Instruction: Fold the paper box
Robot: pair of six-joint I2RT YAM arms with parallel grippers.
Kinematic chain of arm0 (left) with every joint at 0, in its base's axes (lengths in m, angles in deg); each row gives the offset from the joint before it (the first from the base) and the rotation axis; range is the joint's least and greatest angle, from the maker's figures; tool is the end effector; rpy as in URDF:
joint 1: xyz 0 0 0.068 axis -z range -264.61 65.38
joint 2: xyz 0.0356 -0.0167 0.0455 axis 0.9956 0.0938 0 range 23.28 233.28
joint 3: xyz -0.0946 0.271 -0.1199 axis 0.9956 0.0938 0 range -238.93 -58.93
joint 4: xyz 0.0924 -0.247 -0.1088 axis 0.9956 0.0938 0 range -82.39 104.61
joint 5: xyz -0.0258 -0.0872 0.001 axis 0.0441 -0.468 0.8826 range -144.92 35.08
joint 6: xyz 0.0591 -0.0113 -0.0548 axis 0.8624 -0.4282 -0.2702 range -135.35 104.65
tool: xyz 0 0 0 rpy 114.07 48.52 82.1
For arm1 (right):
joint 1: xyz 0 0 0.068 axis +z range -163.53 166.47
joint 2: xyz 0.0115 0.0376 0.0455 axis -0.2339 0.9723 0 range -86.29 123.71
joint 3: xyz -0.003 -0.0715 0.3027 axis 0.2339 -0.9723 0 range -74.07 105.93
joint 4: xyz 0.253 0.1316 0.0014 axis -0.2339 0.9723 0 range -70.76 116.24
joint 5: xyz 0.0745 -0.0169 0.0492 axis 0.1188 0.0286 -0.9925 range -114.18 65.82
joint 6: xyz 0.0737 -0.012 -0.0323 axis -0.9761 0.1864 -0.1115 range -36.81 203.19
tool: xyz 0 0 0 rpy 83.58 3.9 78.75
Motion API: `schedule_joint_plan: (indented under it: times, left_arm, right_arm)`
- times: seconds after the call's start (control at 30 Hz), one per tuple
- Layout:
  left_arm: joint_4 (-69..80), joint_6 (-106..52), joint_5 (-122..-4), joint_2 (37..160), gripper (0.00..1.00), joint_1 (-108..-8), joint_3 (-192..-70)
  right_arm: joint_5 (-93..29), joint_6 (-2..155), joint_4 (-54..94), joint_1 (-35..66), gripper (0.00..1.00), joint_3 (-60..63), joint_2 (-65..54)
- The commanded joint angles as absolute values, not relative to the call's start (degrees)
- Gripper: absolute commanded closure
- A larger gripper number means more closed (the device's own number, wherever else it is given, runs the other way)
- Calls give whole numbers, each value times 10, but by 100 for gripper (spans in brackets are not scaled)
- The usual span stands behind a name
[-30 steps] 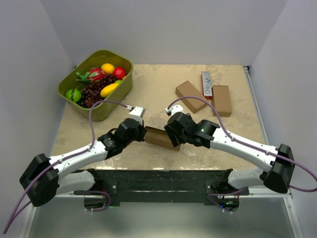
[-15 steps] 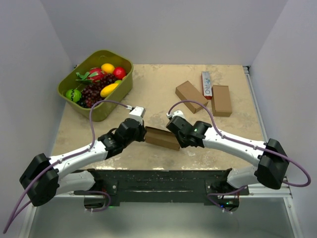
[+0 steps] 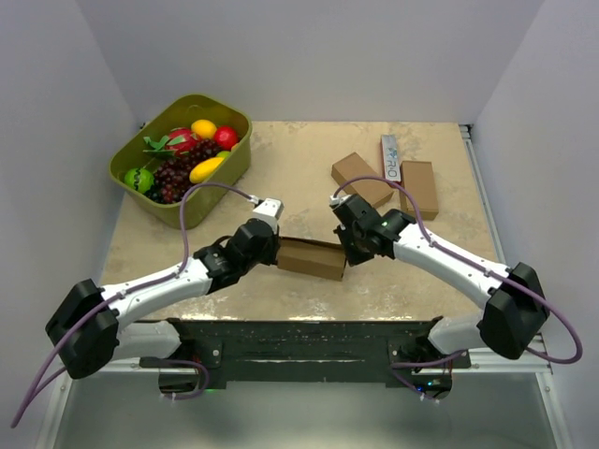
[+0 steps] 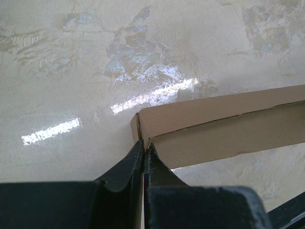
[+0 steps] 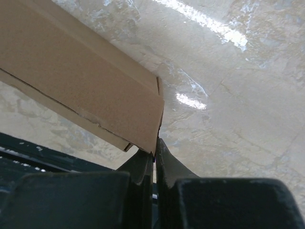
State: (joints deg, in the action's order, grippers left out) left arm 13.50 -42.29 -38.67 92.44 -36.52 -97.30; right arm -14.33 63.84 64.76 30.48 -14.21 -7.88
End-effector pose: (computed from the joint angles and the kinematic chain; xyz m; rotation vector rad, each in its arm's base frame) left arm 0.2076 -0.2016 0.2255 0.2499 2.1997 -0.4249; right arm 0.2220 0.1976 0.2525 -0.5175 2.6152 0.1269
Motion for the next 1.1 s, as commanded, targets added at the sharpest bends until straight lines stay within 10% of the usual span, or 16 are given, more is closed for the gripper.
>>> schedule_joint_plan:
  times: [0.0,0.37,0.7,1.07]
  left_arm:
    - [218,-406,-382,952,100,-355,-977]
    - [217,-401,-368,964,100,-336,-994]
    - [226,-402,-359,965,100,-330,-1000]
    - [234,-405,-356,964,100,-328,-1002]
  right_arm:
    - [-239,659,638,280,99,-104,-73]
    - [-276,625,626,279,98,-83,-56]
    - [-221,615,639,279,70,-81,-69]
    - [-182,616,646,280,81,-81,-82]
